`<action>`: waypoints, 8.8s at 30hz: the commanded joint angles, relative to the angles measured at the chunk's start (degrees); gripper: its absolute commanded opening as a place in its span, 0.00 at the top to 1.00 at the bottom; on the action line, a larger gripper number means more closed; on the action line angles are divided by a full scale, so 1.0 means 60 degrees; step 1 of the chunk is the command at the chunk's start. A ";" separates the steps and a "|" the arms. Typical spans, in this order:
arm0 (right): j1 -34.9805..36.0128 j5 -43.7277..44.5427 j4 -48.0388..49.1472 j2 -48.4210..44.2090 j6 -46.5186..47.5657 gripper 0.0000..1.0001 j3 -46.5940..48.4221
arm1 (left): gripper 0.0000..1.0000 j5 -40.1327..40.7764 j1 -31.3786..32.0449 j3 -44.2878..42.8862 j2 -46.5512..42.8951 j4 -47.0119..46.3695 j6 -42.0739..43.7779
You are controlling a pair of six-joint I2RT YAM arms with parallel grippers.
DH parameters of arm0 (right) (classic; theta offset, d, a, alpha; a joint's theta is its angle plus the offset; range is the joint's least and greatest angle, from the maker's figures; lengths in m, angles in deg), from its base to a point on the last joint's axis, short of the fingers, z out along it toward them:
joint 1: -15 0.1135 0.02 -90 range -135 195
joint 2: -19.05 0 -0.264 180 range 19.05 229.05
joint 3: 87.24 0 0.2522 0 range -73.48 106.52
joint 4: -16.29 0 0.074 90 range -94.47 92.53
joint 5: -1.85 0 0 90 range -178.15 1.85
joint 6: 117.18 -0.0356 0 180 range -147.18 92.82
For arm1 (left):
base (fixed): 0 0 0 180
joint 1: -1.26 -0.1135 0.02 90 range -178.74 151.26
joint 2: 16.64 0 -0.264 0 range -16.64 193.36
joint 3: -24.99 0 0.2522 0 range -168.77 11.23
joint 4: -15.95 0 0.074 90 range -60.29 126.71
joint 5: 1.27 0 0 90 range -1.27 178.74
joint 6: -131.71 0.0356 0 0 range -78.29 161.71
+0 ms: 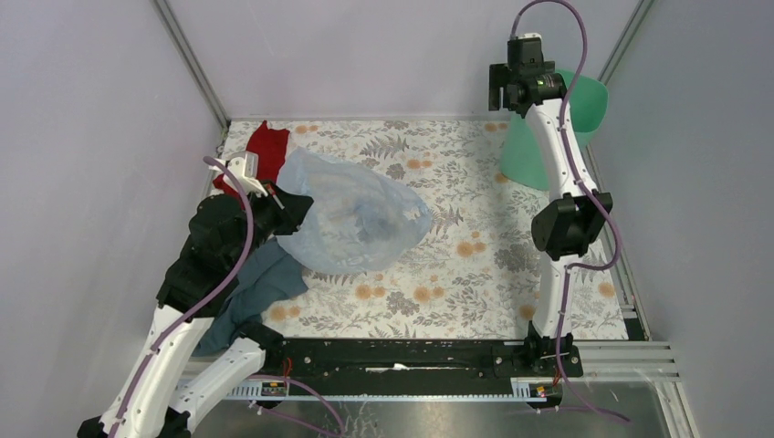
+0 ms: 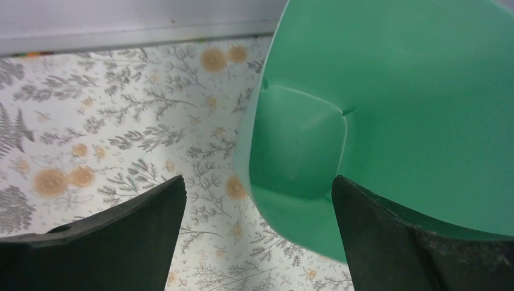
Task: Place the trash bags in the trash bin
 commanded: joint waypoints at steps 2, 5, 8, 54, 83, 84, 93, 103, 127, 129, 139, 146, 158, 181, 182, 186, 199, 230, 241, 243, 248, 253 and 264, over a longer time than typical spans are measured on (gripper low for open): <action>-0.0202 -0.0373 -0.0294 0.0034 0.0239 0.13 0.0157 | 1.00 -0.0057 -0.0043 -0.0127 -0.0012 -0.0376 0.0045; -0.0221 -0.0517 -0.0433 0.0211 0.0327 0.24 0.0100 | 1.00 -0.0026 -0.0046 -0.0152 -0.0059 -0.0374 0.0055; -0.0221 -0.0744 -0.0516 0.0363 0.0388 0.35 -0.0037 | 1.00 -0.0039 -0.0042 -0.0212 -0.0126 -0.0334 0.0034; 0.5295 -0.4365 -0.1825 -0.3500 -0.1675 0.61 -0.3984 | 1.00 0.2768 -0.0042 -0.2238 -0.1080 0.1444 -0.0337; 0.7434 -0.6921 0.7664 -0.7993 -0.7321 0.00 -1.2077 | 1.00 0.0893 -0.0042 -0.1219 -0.1006 0.0963 -0.0837; 0.7690 -0.6678 0.7667 -0.7743 -0.7261 0.00 -1.1754 | 1.00 0.0696 -0.0042 -0.1194 -0.0997 0.0941 -0.0916; 1.0472 -0.2061 0.9141 -0.5710 -0.5825 0.00 -1.0006 | 1.00 -0.1203 -0.0042 0.0038 -0.1204 -0.0228 -0.2174; 1.1448 0.1258 0.9364 -0.4120 -0.4578 0.00 -0.8466 | 1.00 -0.0751 -0.0050 -0.0347 -0.1303 0.0408 -0.1775; 1.1974 0.2820 1.3862 -0.3514 -0.2599 0.35 -1.0094 | 1.00 -0.0502 -0.0042 -0.0776 -0.1288 0.0474 -0.1561; 1.1974 0.2804 1.3985 -0.3597 -0.2551 0.29 -1.0260 | 1.00 -0.0470 -0.0049 -0.0774 -0.1303 0.0487 -0.1582; 1.1976 0.2988 1.5454 -0.3364 -0.1797 0.32 -1.0285 | 1.00 -0.0642 -0.0044 -0.0766 -0.1135 0.0498 -0.1572; 1.1949 0.3539 1.6140 -0.2951 -0.1299 0.53 -0.9933 | 0.97 -0.0654 -0.0049 -0.1197 -0.1005 0.0736 -0.1507; 1.0834 0.1040 1.2979 -0.4270 -0.1981 1.00 -0.9213 | 0.01 0.1322 -0.0042 -0.3753 -0.0656 0.2371 0.0464; 0.5888 -0.1053 0.5258 -0.7886 -0.1625 1.00 -0.5701 | 0.01 0.0074 -0.0040 -0.3461 0.0037 0.1213 0.0527; 0.5759 -0.0625 0.5086 -0.7949 -0.1258 1.00 -0.5863 | 0.01 -0.0274 -0.0042 -0.3410 0.0124 0.1097 0.0421; 0.5480 -0.0233 0.4776 -0.8414 -0.1045 1.00 -0.6651 | 0.01 -0.0954 -0.0032 -0.3155 0.0371 0.0456 0.0001; 0.5368 -0.1747 0.3533 -0.8819 -0.1719 1.00 -0.6227 | 0.01 -0.2624 0.0097 -0.2372 0.2029 -0.2494 -0.1285; 0.5368 0.3591 0.4641 -0.8235 0.1065 1.00 -0.6131 | 0.07 0.0122 0.2296 -0.3351 0.4425 -0.4019 0.0285; 0.5368 0.2344 0.5112 -0.9047 0.0994 0.98 -0.6983 | 0.42 -0.0030 0.3318 -0.5217 0.7881 -0.4112 0.1423; 0.5368 0.2256 0.5245 -0.9010 0.1103 0.98 -0.6938 | 0.46 0.0287 0.3698 -0.5737 0.8742 -0.4229 0.1630; 0.5368 0.2358 0.7423 -0.8979 0.2619 0.98 -0.8291 | 0.67 0.0674 0.3838 -0.6851 1.0796 -0.3625 0.1270; 0.5361 0.2868 0.7320 -0.8276 0.2875 1.00 -0.8427 | 0.69 0.1213 0.3822 -0.7006 1.1110 -0.3050 0.1450; 0.4938 0.2571 0.7374 -0.8102 0.2483 1.00 -0.8238 | 0.26 0.1860 0.3810 -0.6826 0.8964 -0.2452 0.2335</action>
